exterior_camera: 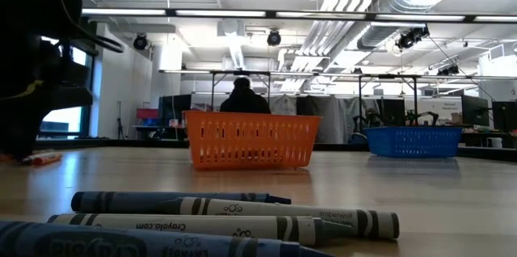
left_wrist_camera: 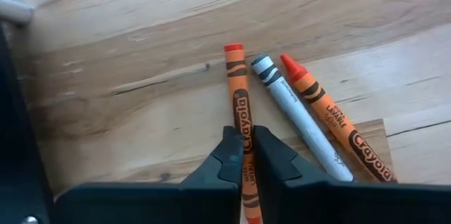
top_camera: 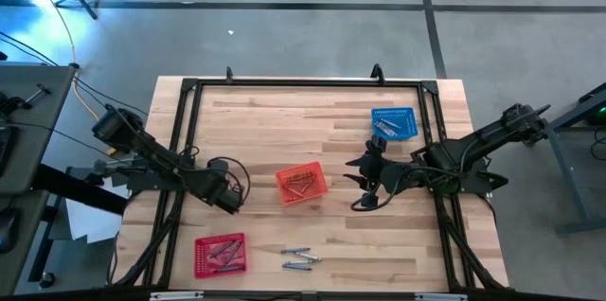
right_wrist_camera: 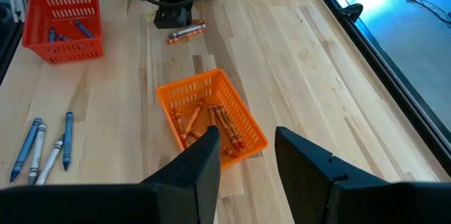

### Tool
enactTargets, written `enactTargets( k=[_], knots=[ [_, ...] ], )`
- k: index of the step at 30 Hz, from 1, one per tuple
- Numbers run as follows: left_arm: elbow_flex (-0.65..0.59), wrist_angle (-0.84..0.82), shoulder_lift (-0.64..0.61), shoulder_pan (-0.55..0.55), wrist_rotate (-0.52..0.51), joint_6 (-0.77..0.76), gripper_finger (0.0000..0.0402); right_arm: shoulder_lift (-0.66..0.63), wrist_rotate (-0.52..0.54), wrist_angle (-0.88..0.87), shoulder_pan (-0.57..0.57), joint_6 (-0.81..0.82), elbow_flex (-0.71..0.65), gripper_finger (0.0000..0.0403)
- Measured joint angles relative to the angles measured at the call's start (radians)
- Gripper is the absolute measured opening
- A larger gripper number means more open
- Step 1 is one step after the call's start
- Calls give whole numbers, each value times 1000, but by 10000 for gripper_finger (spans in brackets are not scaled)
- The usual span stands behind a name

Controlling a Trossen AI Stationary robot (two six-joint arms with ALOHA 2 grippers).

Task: Sort crayons
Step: Put the left orange crayon into the orange bin

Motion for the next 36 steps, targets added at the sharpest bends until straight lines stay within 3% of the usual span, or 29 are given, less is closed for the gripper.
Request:
enactTargets(
  k=[7, 14, 17, 23, 28, 36],
  knots=[
    [72, -125, 3, -2, 31, 14, 1, 0, 0, 0, 0, 2, 0, 129],
    [174, -220, 2, -1, -14, 51, 0, 0, 0, 0, 0, 3, 0, 129],
    [243, -224, 1, -1, -84, 99, 0, 0, 3, 0, 0, 3, 0, 129],
    [434, -192, 1, -2, -329, 298, 0, 0, 6, 2, 0, 3, 0, 129],
    [534, -12, -1, 12, -499, 577, 0, 0, 7, 2, 0, 3, 0, 129],
    [536, 388, 99, 137, -461, 1029, 0, 0, 7, 5, 0, 2, 0, 129]
  ],
)
